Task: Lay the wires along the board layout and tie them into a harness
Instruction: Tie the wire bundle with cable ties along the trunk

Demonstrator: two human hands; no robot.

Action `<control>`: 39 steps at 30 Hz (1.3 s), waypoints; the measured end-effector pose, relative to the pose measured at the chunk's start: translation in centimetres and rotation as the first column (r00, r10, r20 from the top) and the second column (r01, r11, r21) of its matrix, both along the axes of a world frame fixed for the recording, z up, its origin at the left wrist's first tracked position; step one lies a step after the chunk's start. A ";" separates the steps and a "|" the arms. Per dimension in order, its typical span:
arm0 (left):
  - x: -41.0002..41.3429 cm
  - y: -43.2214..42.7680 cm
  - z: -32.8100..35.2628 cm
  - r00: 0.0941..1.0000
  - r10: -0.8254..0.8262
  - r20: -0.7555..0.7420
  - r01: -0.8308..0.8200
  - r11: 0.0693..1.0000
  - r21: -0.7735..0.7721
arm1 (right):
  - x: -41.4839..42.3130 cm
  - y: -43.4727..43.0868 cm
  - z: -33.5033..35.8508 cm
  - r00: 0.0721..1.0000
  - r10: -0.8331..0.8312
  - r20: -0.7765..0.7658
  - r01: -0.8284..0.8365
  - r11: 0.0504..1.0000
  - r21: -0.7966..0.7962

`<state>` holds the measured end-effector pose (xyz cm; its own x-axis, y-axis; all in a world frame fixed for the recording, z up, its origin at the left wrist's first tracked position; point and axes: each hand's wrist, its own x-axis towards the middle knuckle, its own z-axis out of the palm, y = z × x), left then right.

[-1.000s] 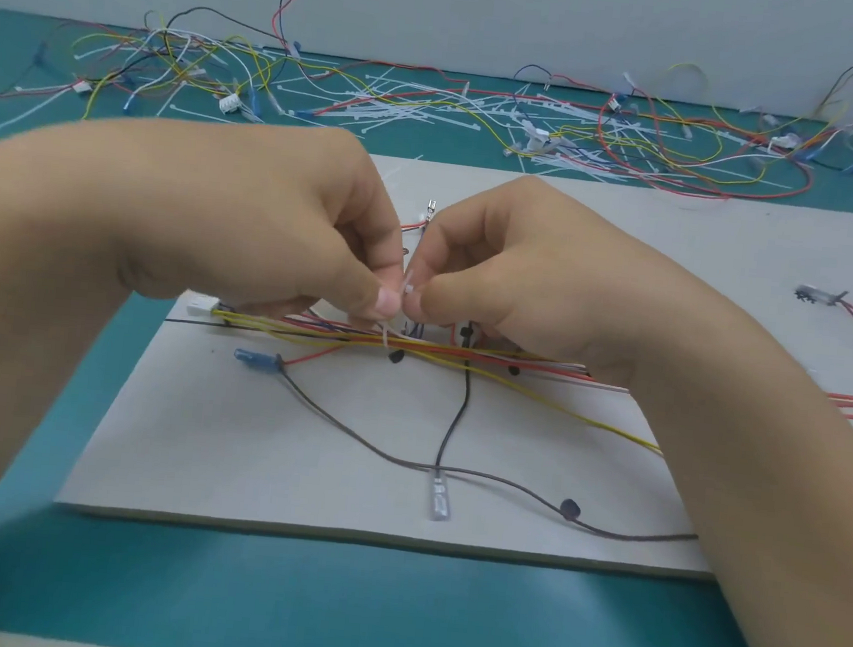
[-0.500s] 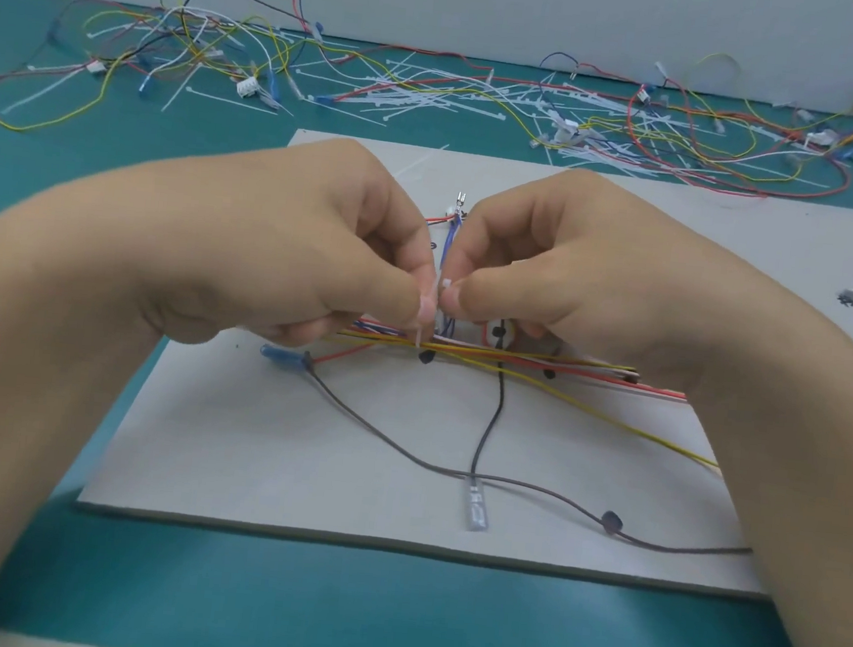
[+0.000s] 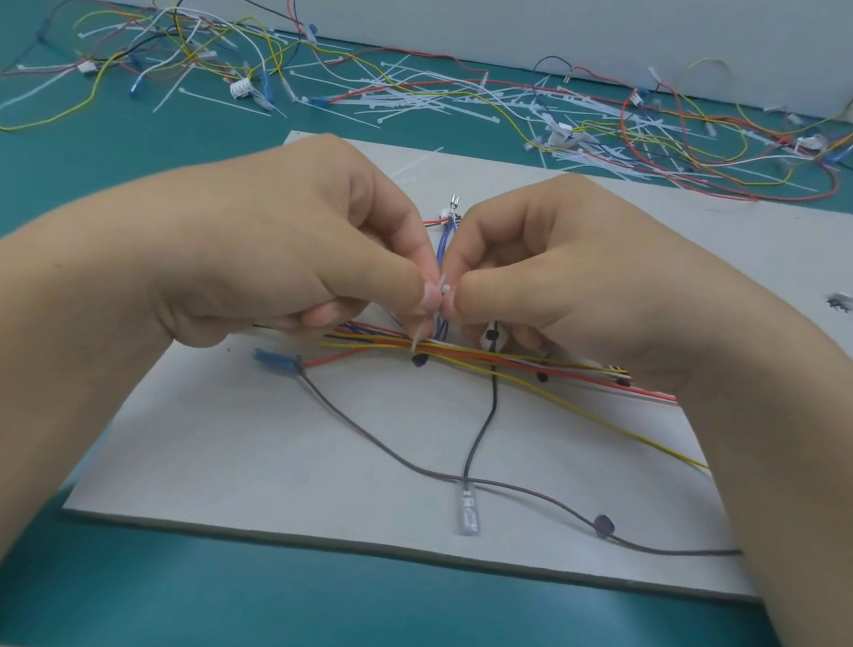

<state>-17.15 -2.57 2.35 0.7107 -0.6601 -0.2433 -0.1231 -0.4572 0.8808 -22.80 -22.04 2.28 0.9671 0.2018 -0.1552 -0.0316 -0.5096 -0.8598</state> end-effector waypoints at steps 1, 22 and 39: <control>-0.1 0.0 -0.1 1.000 0.010 0.007 -0.010 1.000 0.004 | 0.0 0.0 0.0 1.000 0.000 -0.002 0.000 1.000 0.005; 0.4 0.1 -0.2 0.996 0.040 -0.084 -0.043 0.998 -0.035 | 0.0 0.0 0.1 1.000 0.008 0.009 -0.008 0.999 0.046; 0.1 -0.2 0.1 0.979 0.118 -0.169 -0.129 0.990 -0.056 | 0.2 -0.1 -0.1 0.999 0.027 0.026 -0.027 1.000 0.011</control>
<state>-17.09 -2.78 2.49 0.7414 -0.5887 -0.3222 0.0797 -0.3995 0.9133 -22.60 -22.16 2.22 0.9650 0.2291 -0.1278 0.0041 -0.5003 -0.8659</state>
